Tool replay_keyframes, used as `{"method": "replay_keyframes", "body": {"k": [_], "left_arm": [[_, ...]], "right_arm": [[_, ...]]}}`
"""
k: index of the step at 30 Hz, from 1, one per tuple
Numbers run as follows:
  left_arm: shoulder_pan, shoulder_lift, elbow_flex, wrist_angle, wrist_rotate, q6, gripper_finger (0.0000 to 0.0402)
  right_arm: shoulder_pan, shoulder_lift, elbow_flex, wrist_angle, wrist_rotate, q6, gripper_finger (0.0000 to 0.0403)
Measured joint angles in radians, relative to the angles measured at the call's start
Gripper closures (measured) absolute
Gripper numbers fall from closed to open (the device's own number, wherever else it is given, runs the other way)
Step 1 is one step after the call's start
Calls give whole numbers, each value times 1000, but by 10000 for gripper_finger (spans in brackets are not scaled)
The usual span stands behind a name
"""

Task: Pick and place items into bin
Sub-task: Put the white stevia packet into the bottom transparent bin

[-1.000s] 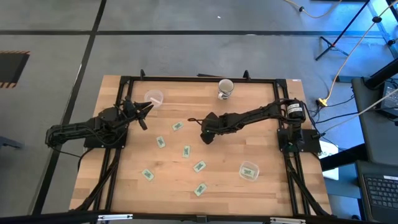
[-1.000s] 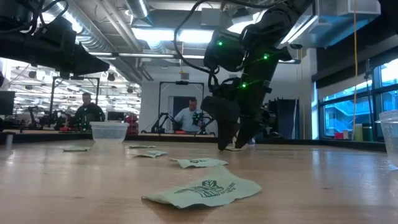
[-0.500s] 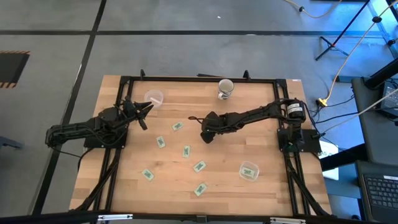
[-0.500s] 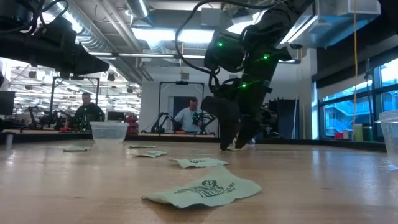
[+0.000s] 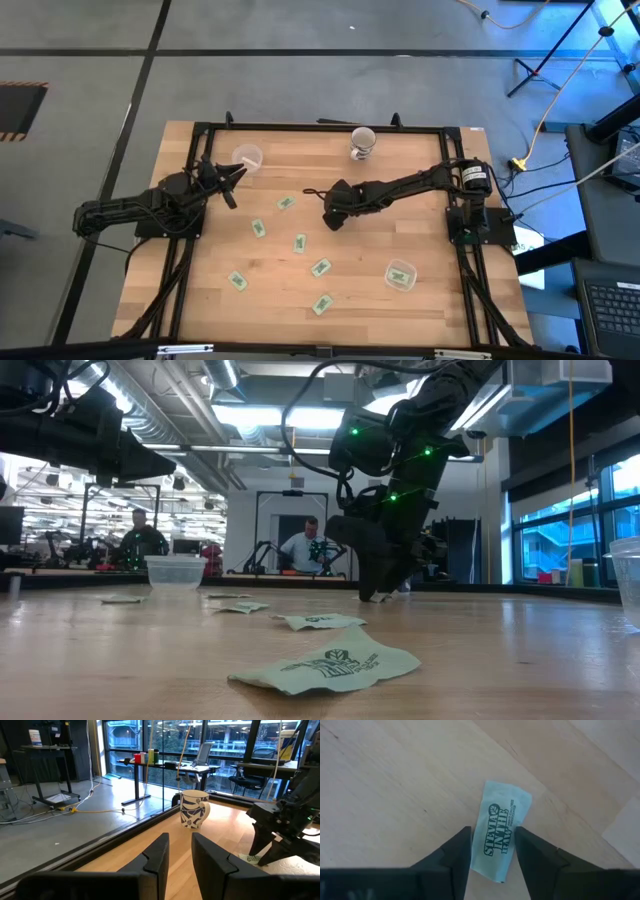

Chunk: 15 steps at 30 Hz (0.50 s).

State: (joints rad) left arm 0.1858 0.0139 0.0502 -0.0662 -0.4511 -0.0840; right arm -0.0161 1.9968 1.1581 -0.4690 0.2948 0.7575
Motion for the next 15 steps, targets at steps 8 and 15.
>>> {"method": "replay_keyframes", "body": {"k": [8,15], "left_arm": [[0,0,0,0,0,0,325],[0,0,0,0,0,0,325]], "right_arm": [[0,-7,9,-10,3,-31,254],[-1,-26,23,-30,0,-59,255]]}}
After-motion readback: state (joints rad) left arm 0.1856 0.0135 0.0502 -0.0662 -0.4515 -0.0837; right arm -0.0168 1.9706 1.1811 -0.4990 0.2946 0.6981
